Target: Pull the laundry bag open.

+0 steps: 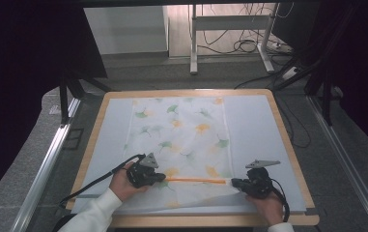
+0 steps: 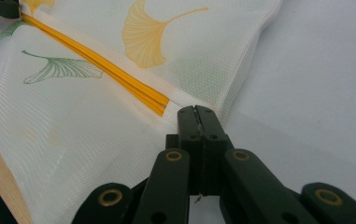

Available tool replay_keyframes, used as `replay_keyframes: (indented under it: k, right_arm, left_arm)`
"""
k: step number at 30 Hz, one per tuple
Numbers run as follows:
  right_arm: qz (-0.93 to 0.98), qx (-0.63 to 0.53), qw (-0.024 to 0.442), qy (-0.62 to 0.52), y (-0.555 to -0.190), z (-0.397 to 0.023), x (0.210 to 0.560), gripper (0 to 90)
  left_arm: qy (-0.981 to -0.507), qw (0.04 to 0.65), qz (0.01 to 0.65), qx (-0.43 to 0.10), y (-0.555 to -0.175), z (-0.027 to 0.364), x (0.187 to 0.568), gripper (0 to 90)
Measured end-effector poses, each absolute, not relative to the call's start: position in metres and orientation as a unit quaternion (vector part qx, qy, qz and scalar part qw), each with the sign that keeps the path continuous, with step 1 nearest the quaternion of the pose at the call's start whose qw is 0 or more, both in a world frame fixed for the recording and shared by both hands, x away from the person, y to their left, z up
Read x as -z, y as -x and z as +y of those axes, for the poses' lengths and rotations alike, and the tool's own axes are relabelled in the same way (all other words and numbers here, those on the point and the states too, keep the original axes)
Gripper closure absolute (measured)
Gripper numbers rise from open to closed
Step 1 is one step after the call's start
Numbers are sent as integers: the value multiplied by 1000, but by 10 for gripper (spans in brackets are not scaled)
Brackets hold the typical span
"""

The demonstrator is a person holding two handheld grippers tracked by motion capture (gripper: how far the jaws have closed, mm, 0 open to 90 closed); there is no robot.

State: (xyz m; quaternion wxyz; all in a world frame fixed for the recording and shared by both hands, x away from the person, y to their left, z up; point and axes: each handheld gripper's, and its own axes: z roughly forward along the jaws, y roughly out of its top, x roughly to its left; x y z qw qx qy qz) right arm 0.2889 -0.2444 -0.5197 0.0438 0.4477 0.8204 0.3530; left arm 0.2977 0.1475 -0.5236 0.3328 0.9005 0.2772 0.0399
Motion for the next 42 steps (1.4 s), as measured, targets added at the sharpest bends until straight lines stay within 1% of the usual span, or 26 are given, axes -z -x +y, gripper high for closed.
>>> replay_keyframes:
  k: [9,27,42]
  right_arm:
    - [821,-353,43,-447,-289,-245,520,896]
    - [821,-353,44,-447,-289,-245,520,896]
    - [822,-351,46,-446,-289,-244,519,896]
  left_arm:
    - [-897,329,293,-42,-296,167,524,900]
    - [-872,331,358,-49,-284,238,528,900]
    - [-857,331,390,-61,-271,273,529,900]
